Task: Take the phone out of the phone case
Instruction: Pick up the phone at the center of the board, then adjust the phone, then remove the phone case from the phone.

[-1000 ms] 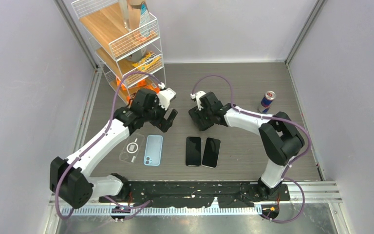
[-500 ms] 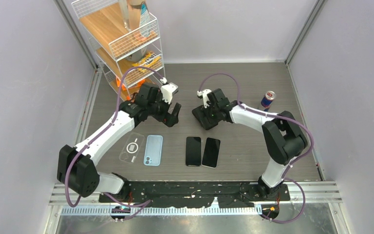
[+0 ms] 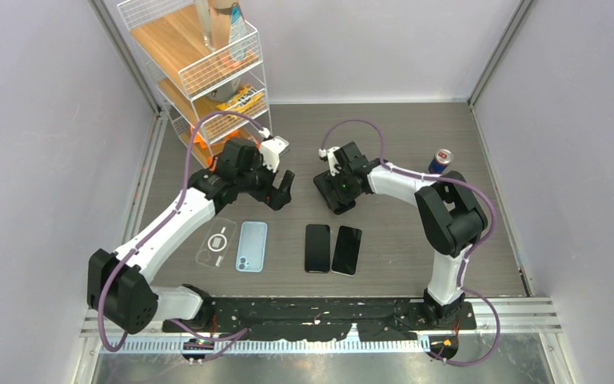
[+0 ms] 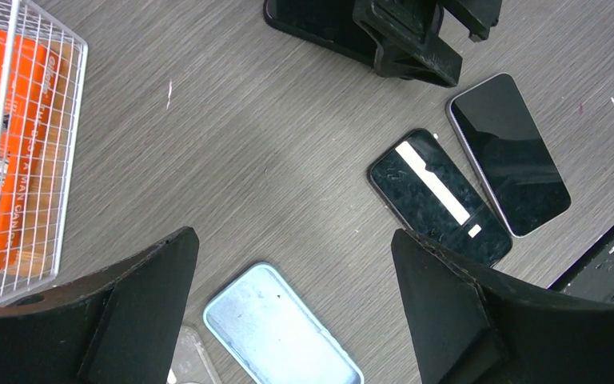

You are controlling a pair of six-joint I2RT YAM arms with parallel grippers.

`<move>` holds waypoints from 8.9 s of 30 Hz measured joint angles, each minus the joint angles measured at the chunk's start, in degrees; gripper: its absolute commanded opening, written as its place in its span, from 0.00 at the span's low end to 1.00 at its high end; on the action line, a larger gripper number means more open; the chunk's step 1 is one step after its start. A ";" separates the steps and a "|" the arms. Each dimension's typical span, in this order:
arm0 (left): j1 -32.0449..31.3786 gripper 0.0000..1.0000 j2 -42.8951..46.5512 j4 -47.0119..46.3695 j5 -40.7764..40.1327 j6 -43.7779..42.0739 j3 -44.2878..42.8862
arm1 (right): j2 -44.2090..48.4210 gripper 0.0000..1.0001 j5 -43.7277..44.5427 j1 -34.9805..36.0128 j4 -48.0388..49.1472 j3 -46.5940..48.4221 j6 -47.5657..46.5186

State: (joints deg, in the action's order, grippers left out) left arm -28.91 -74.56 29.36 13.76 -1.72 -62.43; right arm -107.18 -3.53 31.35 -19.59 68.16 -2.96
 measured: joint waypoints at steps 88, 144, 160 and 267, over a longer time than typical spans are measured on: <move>0.02 0.27 -23.67 -3.04 32.94 31.58 -26.82 | 30.80 0.05 -15.89 1.42 -6.43 2.78 -10.95; 5.03 0.00 10.43 -22.62 51.39 20.92 -7.06 | 36.61 0.84 -53.18 -2.23 -19.45 15.69 -14.45; 5.03 0.01 10.43 -39.93 51.93 34.01 -1.92 | 33.79 0.49 -60.76 -1.84 -13.38 9.51 -8.04; 4.11 0.00 -2.54 -41.29 44.74 62.84 9.31 | 34.56 0.05 -25.44 6.34 -35.26 7.48 -28.22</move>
State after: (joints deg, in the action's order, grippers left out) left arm -24.80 -77.10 -11.92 58.50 61.12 -53.12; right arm -72.62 -28.97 37.69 -54.85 75.64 -31.18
